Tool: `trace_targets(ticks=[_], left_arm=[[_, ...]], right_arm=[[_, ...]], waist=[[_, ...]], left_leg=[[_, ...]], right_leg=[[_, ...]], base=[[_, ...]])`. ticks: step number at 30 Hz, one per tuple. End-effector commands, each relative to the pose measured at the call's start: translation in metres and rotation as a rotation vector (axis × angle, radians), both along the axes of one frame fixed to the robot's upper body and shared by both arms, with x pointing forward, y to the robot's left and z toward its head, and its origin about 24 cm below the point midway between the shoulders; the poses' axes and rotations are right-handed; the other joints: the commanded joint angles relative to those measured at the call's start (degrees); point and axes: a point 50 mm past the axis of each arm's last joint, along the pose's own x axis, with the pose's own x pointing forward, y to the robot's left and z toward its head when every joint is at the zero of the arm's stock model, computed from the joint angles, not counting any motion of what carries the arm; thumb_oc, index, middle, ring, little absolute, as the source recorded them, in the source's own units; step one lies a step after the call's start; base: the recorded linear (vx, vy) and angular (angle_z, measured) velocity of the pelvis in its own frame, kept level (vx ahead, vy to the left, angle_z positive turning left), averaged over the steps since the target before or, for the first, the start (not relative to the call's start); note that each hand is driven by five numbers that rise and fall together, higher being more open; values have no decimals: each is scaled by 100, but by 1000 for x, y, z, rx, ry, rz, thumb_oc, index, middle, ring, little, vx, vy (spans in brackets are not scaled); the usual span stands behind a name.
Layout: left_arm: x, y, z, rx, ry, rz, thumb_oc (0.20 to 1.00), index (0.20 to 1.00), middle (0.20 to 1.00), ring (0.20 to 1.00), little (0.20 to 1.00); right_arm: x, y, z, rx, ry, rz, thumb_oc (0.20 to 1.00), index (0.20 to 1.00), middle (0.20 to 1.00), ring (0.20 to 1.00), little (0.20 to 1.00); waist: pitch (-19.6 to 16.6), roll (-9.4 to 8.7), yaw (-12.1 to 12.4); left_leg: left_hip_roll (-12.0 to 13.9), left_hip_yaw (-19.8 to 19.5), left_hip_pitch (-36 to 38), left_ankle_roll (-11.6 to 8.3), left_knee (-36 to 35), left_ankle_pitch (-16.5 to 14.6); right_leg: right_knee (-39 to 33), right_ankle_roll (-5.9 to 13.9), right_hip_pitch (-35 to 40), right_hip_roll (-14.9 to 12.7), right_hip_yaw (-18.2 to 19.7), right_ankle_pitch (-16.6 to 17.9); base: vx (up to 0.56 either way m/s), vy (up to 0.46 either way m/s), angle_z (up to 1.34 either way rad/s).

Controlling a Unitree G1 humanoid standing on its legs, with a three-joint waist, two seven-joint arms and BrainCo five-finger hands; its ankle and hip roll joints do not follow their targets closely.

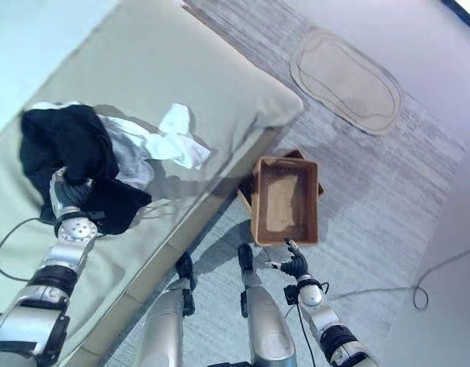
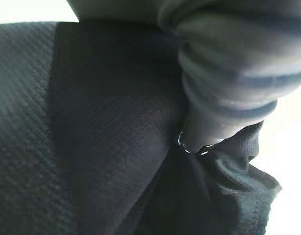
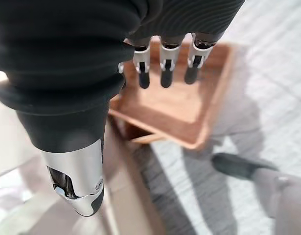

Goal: Pick up clothes into the bucket

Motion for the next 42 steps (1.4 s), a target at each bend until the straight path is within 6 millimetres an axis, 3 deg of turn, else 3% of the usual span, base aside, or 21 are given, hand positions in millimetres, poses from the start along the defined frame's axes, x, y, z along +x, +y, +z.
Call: trace_targets(ticks=[1, 9, 10, 12, 17, 21, 22, 23, 27, 31, 42], left_arm=[[-10, 6, 30, -23, -224, -47, 200, 200, 200, 200, 200], [-31, -16, 92, 77, -507, -262, 200, 200, 200, 200, 200], [-31, -16, 92, 77, -507, -261, 200, 200, 200, 200, 200], [-37, -34, 117, 116, -619, -377, 200, 200, 200, 200, 200], [-42, -60, 144, 147, -718, -549, 200, 200, 200, 200, 200], [-48, -74, 168, 166, -804, -665, 200, 200, 200, 200, 200], [-48, -74, 168, 166, -804, -665, 200, 200, 200, 200, 200], [-52, -83, 176, 166, -843, -724, 200, 200, 200, 200, 200], [-56, -99, 188, 172, -877, -842, 200, 200, 200, 200, 200], [-59, -110, 193, 148, -895, -925, 200, 200, 200, 200, 200], [-55, -136, 180, 35, -790, -1129, 200, 200, 200, 200, 200]], right_arm=[[-7, -16, 10, 11, -66, 0, 1000, 1000, 1000, 1000, 1000], [12, 7, 62, 152, -301, 127, 1000, 1000, 1000, 1000, 1000], [12, 7, 62, 152, -301, 128, 1000, 1000, 1000, 1000, 1000], [19, 21, 90, 227, -408, 195, 1000, 1000, 1000, 1000, 1000], [28, 34, 133, 252, -569, 308, 1000, 1000, 1000, 1000, 1000], [39, 41, 180, 151, -755, 378, 1000, 1000, 1000, 1000, 1000], [39, 41, 180, 151, -755, 378, 1000, 1000, 1000, 1000, 1000], [41, 44, 204, 80, -865, 404, 1000, 1000, 1000, 1000, 1000], [43, 50, 244, 13, -1039, 433, 1000, 1000, 1000, 1000, 1000], [45, 60, 253, 77, -1049, 469, 1000, 1000, 1000, 1000, 1000], [32, 110, 262, 639, -839, 799, 1000, 1000, 1000, 1000, 1000]], waist=[[-412, 92, 99], [-907, 247, 297], [-921, 233, 285], [-1130, 315, 324], [-1482, 395, 364], [-1727, 440, 373], [-1723, 440, 372], [-1837, 463, 375], [-2006, 492, 340], [-2089, 486, 342], [-2251, 394, 365]], left_leg=[[-362, -355, 179, 159, 716, -840], [-483, -542, 843, 76, 55, -581], [-498, -544, 827, 76, 26, -537], [-511, -635, 1109, 50, -328, -405], [-471, -756, 1505, -4, -713, -264], [-419, -813, 1807, -17, -938, -205], [-420, -814, 1813, -17, -941, -204], [-404, -833, 1921, -31, -1030, -176], [-366, -900, 2125, -55, -1182, -131], [-335, -922, 2256, -59, -1197, -150], [-265, -898, 2551, -96, -1251, -180]], right_leg=[[-68, 209, 18, -174, -94, 96], [-441, 198, 725, -158, -492, 20], [-445, 198, 701, -172, -494, 37], [-481, 183, 903, -150, -627, -42], [-552, 168, 1259, -134, -902, -195], [-545, 153, 1508, -112, -1013, -312], [-546, 153, 1513, -112, -1015, -313], [-517, 137, 1570, -94, -1056, -365], [-423, 103, 1711, -71, -1144, -494], [-381, 76, 1843, -68, -1184, -555], [-423, 23, 2173, -46, -1201, -653]], base=[[34, -37, 31], [36, -33, 31], [34, -15, 18], [60, -19, 20], [85, -32, 27], [76, -15, 16], [69, -12, 5], [64, -10, 6], [52, -10, 16], [49, -7, 10], [18, -3, 2]])
